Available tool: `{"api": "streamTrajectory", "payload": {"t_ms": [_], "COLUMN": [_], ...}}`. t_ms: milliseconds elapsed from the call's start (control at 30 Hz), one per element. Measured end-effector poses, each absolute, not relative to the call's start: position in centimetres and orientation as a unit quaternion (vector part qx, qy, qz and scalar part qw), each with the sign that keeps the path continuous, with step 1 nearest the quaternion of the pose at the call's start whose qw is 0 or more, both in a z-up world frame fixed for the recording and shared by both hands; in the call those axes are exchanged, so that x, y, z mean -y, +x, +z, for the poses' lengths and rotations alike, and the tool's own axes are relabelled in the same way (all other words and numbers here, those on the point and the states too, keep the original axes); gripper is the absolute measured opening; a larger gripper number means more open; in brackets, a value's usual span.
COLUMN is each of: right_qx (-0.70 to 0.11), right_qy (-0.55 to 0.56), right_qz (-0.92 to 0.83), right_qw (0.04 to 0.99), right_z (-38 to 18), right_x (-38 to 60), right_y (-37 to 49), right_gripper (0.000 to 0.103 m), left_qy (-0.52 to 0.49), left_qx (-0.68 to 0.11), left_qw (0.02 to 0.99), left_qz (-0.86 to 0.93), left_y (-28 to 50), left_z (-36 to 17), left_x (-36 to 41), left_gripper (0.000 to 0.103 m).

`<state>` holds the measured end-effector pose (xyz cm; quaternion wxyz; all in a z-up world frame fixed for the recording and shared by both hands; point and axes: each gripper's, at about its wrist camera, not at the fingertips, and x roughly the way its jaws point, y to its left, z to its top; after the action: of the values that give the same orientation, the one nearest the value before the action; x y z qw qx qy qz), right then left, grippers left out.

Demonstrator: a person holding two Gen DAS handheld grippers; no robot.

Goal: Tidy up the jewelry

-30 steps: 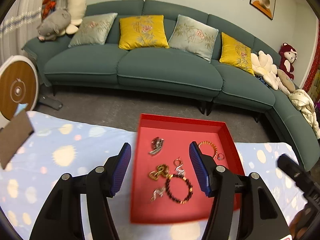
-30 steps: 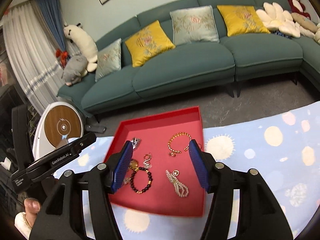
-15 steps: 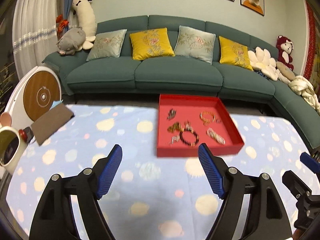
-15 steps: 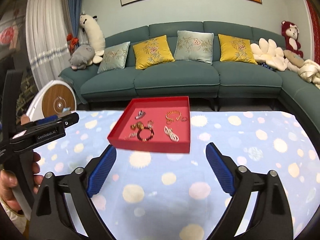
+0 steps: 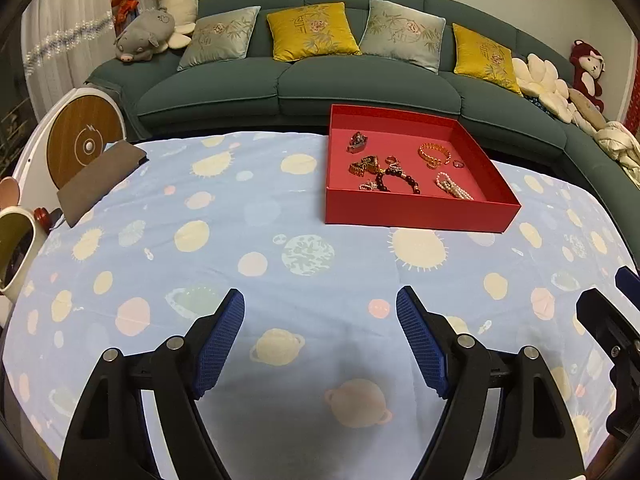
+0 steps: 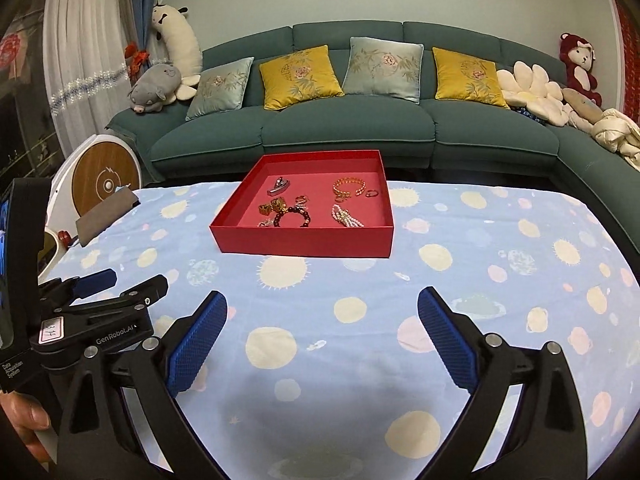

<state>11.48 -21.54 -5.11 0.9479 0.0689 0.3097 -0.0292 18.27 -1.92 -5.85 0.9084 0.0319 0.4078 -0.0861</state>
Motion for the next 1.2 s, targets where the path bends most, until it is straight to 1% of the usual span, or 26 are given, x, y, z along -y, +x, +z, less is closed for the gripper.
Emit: {"api": "streamTrajectory", "payload": {"t_ms": [200, 433, 1200], "right_qx": [-0.312, -0.319, -0.314], "right_qy": [0.061, 0.054, 0.046], "right_qz": [-0.030, -0.037, -0.054], "right_qw": [0.948, 0.945, 0.947], "right_z": [-5.2, -5.6, -5.5], "right_x": [21.7, 21.9, 21.8], "right_y": [13.2, 14.4, 14.3], "right_gripper": [0.095, 0.096, 0.097], "left_qy": [0.051, 0.045, 0.067], "left_qx": [-0.403, -0.397, -0.372], "left_qw": [0.911, 0.914, 0.924], "left_qz": [-0.077, -0.068, -0.054], "left_y": [19.3, 20.2, 19.4], "left_z": [-6.1, -5.8, -4.8], "left_x": [3.0, 3.6, 5.3], "left_gripper": [0.076, 0.084, 0.086]}}
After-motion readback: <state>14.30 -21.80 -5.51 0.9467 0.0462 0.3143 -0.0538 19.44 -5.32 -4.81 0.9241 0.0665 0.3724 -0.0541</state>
